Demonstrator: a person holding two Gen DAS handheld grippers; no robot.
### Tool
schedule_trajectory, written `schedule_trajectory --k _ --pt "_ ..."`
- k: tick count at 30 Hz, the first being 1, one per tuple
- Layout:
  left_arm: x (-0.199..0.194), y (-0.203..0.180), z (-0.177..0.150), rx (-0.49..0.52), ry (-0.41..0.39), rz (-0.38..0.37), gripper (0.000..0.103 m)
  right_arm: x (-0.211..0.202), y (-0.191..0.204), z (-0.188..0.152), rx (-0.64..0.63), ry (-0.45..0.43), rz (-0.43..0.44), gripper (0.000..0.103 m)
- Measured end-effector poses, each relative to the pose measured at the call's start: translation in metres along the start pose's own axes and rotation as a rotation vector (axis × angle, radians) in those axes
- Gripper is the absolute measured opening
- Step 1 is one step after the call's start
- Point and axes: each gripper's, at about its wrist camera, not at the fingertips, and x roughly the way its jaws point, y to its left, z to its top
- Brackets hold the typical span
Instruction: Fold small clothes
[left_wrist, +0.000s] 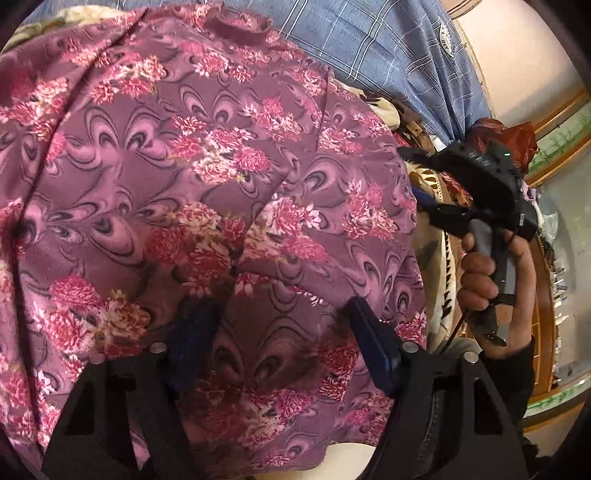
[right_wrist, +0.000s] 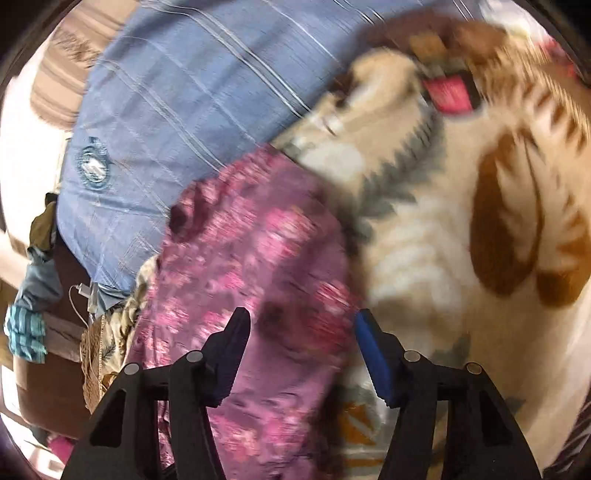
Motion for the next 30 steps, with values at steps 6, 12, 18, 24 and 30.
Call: schedule_trajectory --k 6,12,18,24,30 --pt "-0.019 -0.002 0.001 -0.047 -0.007 -0.004 0.004 0.011 0.001 0.002 0.009 -0.002 0.041 0.009" --pt "-0.090 -0.025 -0.005 0.011 -0.171 0.011 0.004 -0.019 0.055 -0.003 -0.210 -0.100 0.037 0.009" --pt "-0.025 0.022 -0.018 -0.132 0.082 0.094 0.004 0.010 0.055 -0.009 -0.229 -0.002 -0.166 0.035" --pt "-0.038 0.022 -0.014 -0.142 0.059 0.071 0.004 0.008 0.131 -0.002 -0.371 -0.030 -0.138 0.079" --pt "-0.037 0.028 -0.017 -0.147 0.086 0.069 0.004 0.109 0.163 0.018 -0.422 0.161 -0.265 0.039"
